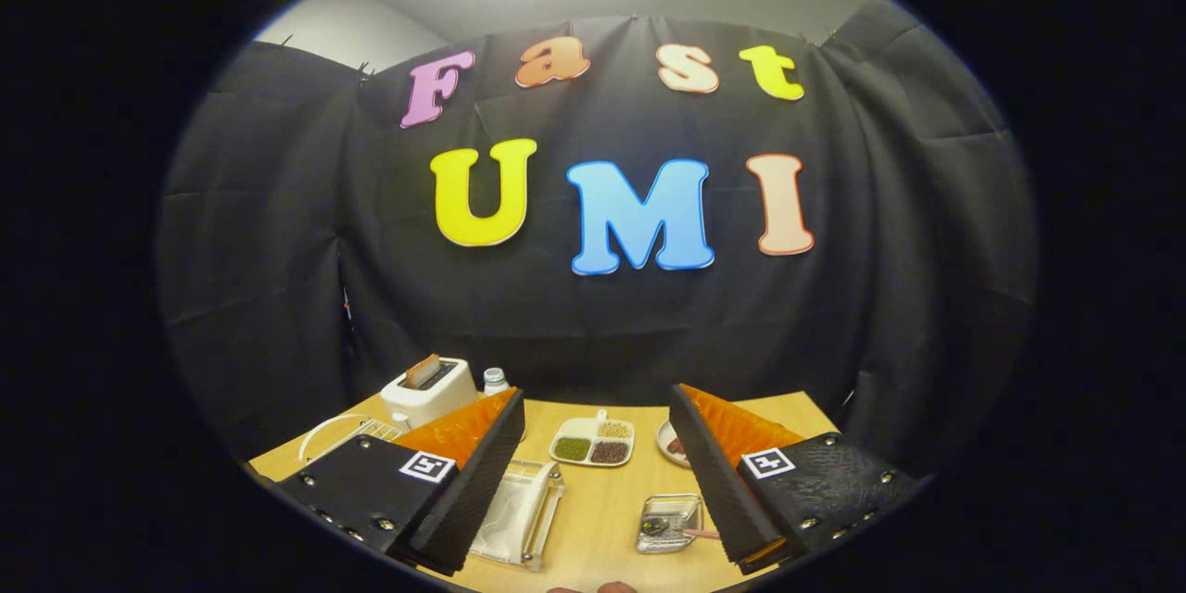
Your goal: Take the plate from the dish rack, then take the spoon from the basket and place it into the plate.
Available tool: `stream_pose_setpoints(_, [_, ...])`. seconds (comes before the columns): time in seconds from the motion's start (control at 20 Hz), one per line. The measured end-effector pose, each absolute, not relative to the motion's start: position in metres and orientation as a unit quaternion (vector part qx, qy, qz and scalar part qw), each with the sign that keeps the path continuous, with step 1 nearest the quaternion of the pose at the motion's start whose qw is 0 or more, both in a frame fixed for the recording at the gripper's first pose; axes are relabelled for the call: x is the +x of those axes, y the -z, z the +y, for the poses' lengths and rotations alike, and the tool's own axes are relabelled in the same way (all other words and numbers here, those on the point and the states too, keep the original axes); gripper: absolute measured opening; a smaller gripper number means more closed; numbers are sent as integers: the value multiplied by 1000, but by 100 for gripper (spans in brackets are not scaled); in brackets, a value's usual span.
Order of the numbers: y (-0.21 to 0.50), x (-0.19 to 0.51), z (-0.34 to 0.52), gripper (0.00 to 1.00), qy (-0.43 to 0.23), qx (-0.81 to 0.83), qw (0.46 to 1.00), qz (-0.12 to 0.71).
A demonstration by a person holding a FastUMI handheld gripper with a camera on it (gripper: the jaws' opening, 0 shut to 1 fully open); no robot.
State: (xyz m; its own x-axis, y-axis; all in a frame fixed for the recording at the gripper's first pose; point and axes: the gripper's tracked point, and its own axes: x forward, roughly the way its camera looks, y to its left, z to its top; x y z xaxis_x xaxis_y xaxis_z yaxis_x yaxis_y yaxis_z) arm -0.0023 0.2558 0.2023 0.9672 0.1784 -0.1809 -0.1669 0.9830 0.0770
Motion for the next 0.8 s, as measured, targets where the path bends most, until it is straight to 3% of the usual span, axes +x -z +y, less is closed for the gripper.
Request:
stream_pose_setpoints(0.35, [-154, 11, 313, 97, -132, 80, 956, 249])
stream_pose_setpoints(0.8, [-106, 28, 365, 98, -156, 111, 905, 380])
